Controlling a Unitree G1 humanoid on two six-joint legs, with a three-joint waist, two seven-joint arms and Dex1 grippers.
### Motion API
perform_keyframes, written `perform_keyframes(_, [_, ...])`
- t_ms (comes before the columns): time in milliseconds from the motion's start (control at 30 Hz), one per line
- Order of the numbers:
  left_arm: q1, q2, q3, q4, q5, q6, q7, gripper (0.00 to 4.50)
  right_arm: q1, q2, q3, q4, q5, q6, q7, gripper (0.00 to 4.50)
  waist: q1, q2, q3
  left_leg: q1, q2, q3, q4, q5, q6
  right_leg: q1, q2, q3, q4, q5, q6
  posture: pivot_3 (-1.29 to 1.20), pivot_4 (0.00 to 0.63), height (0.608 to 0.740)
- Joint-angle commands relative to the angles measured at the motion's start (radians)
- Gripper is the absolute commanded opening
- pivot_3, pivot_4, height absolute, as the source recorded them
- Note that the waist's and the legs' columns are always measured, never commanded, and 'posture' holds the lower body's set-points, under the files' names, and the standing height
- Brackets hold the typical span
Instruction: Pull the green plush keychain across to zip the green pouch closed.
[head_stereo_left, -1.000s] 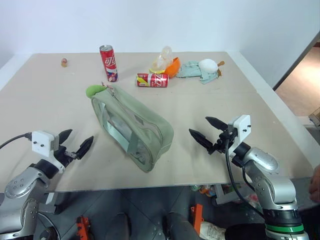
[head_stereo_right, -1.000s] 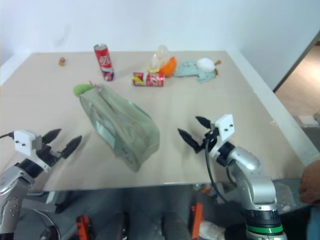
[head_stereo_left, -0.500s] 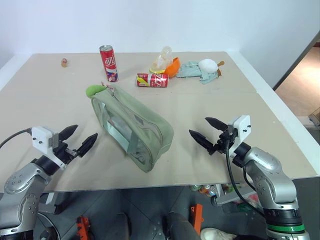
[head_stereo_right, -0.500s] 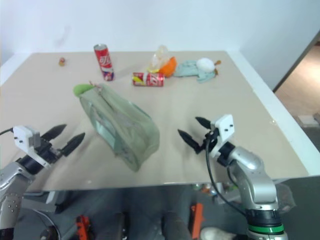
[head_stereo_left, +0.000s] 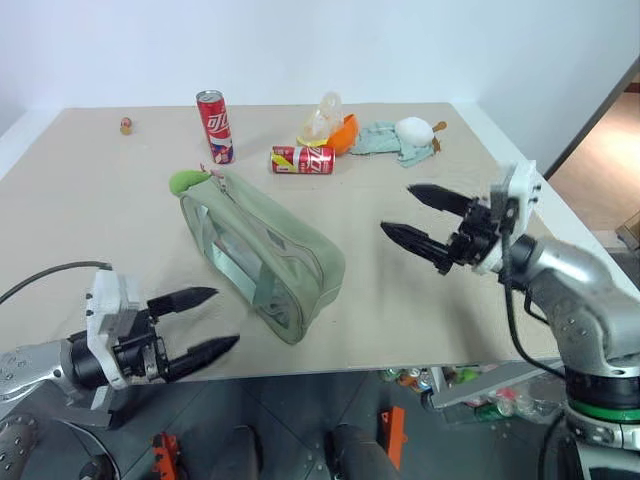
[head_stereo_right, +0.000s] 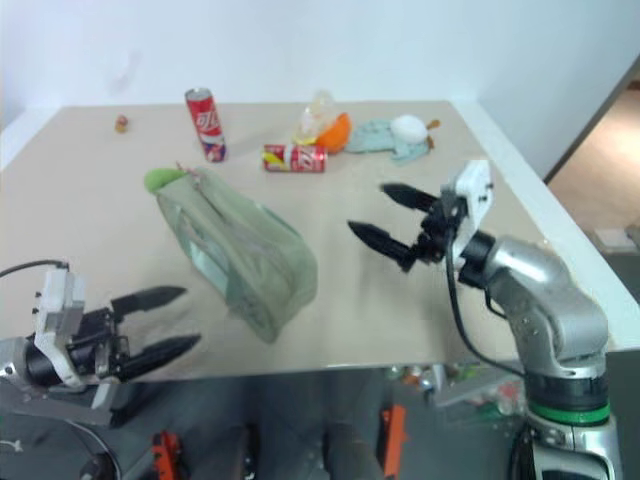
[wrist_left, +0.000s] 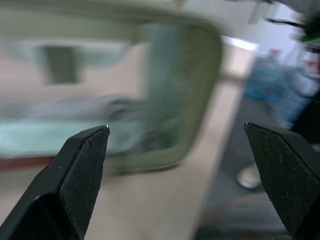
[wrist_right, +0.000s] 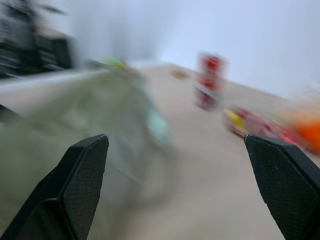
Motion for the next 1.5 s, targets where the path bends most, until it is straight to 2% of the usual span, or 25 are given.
perform_keyframes(33, [-0.054,-0.001,-0.025,-0.025,-0.021,0.008,0.027,4.48,0.035,0.053,0.083,-0.068,0.044,0.054,-0.024,4.48,0.002,0.000,0.000,0.000,0.000,0.000,0.000,0.000,0.000,0.000,0.000,0.000,0.000,0.000,0.000,0.00,0.150,0.740])
perform_keyframes(267, [-0.128,-0.027,-0.103,-0.024,0.000,0.008,0.068,4.48,0.053,0.141,0.171,0.043,-0.053,-0.004,-0.022,4.48,0.000,0.000,0.000,-0.002,-0.002,0.002,0.001,0.000,0.000,-0.001,-0.002,0.002,-0.001,0.001,0.003,0.00,0.150,0.740])
perform_keyframes(367, [-0.130,-0.026,-0.106,-0.014,0.004,0.003,0.064,4.50,0.037,0.158,0.173,0.072,-0.072,-0.024,-0.007,3.72,0.000,0.000,0.000,-0.002,-0.002,0.001,0.001,0.000,0.000,-0.001,-0.002,0.001,-0.001,0.001,0.003,0.00,0.150,0.740])
perform_keyframes(667, [-0.149,-0.040,-0.122,0.008,0.032,-0.012,0.058,4.50,0.043,0.169,0.196,0.069,-0.094,-0.045,0.041,0.56,0.001,0.000,0.000,-0.002,-0.001,0.001,0.001,0.000,0.000,-0.001,-0.001,0.000,0.000,0.000,0.002,0.00,0.150,0.740])
perform_keyframes(733, [-0.148,-0.046,-0.126,0.012,0.041,-0.016,0.056,4.50,0.043,0.163,0.202,0.061,-0.096,-0.049,0.058,0.05,0.001,0.000,0.000,-0.002,-0.001,0.001,0.001,0.000,0.000,-0.001,-0.001,0.000,0.000,0.000,0.002,0.00,0.150,0.740])
perform_keyframes(900, [-0.147,-0.060,-0.136,0.008,0.049,-0.018,0.058,4.50,0.029,0.141,0.203,0.049,-0.104,-0.056,0.104,0.05,0.001,0.000,0.000,-0.002,-0.001,0.001,0.001,0.000,0.000,-0.001,-0.001,0.000,0.000,0.000,0.002,0.00,0.150,0.740])
perform_keyframes(1000, [-0.154,-0.065,-0.141,0.008,0.049,-0.016,0.060,4.50,-0.028,0.060,0.204,0.113,-0.145,-0.099,0.227,0.05,0.001,0.000,0.001,-0.002,-0.002,0.001,0.001,0.000,0.000,-0.001,-0.001,0.000,0.000,0.000,0.002,0.00,0.150,0.740])
perform_keyframes(1100, [-0.161,-0.070,-0.150,0.006,0.050,-0.015,0.061,4.50,-0.126,-0.008,0.213,0.269,-0.207,-0.182,0.364,0.05,0.000,0.000,0.001,-0.002,-0.002,0.001,0.001,0.000,0.000,-0.001,-0.001,0.001,0.000,0.000,0.002,0.00,0.150,0.740])
perform_keyframes(1200, [-0.167,-0.072,-0.160,0.003,0.050,-0.014,0.060,4.50,-0.271,-0.033,0.247,0.515,-0.302,-0.322,0.496,0.05,0.000,0.000,0.001,-0.001,-0.002,0.002,0.002,0.000,0.000,0.000,-0.001,0.001,0.000,0.001,0.001,0.00,0.150,0.740])
perform_keyframes(1333, [-0.181,-0.075,-0.171,0.007,0.056,-0.018,0.062,4.50,-0.436,-0.009,0.297,0.829,-0.425,-0.518,0.631,0.05,-0.001,0.000,0.001,0.000,-0.002,0.002,0.001,0.000,0.000,-0.001,-0.001,0.000,0.000,0.001,0.001,0.00,0.150,0.740])
perform_keyframes(1433, [-0.182,-0.080,-0.177,-0.002,0.057,-0.017,0.068,4.50,-0.515,0.016,0.303,1.002,-0.471,-0.581,0.681,0.05,0.000,0.000,0.001,-0.001,-0.002,0.002,0.000,-0.001,0.001,-0.001,-0.001,0.000,0.000,0.002,0.004,0.00,0.150,0.740])
perform_keyframes(1500, [-0.176,-0.081,-0.175,-0.009,0.056,-0.017,0.069,4.50,-0.538,0.027,0.279,1.046,-0.468,-0.592,0.688,0.71,0.000,0.000,0.001,-0.001,-0.002,0.001,0.000,-0.002,0.003,0.000,-0.001,0.000,0.000,0.002,0.004,0.00,0.150,0.740])
